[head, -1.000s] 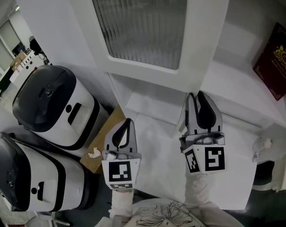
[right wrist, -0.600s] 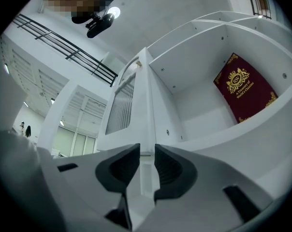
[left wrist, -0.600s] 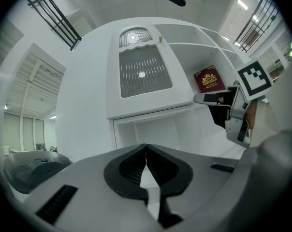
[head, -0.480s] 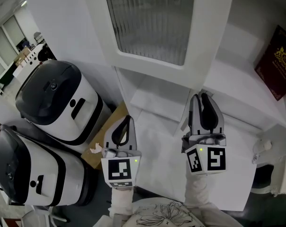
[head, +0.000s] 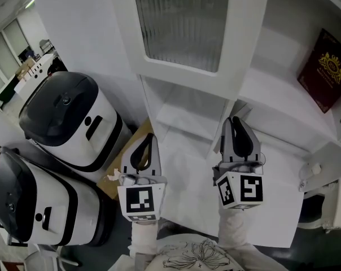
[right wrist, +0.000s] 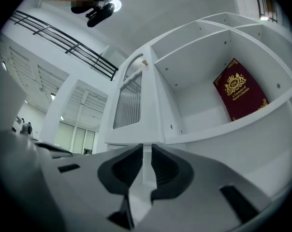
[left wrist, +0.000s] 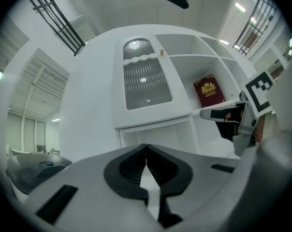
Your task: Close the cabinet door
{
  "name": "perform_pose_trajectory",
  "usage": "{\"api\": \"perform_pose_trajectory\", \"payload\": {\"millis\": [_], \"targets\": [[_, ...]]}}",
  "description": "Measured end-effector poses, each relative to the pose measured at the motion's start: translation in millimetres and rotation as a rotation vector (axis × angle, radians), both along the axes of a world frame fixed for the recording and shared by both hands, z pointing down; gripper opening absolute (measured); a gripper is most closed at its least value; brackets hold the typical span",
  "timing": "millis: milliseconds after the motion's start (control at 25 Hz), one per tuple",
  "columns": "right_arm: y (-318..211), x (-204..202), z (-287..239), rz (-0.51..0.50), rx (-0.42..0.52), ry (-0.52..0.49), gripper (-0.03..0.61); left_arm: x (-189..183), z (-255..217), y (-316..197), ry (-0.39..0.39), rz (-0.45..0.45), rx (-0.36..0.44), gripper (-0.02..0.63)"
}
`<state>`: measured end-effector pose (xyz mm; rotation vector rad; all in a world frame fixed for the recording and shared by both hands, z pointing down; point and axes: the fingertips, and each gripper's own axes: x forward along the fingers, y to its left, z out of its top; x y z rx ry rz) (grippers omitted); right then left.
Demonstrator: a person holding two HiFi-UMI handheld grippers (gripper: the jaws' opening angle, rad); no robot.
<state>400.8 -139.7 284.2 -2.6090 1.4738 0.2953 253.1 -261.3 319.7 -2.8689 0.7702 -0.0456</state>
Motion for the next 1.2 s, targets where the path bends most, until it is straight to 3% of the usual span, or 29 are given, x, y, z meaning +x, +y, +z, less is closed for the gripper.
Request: {"api": "perform_pose_trajectory", "payload": {"millis": [520,1200], "targets": [[0,-33,12,0.031,-0.050,-0.041,0.031,-18,-14,2,0.026,0.043,-0.007,0.005],[4,-57,16,0.108,-0.086,-0.025,0.018,-38,-11,-11,0.038,0.094,-0.033,0.003]]}}
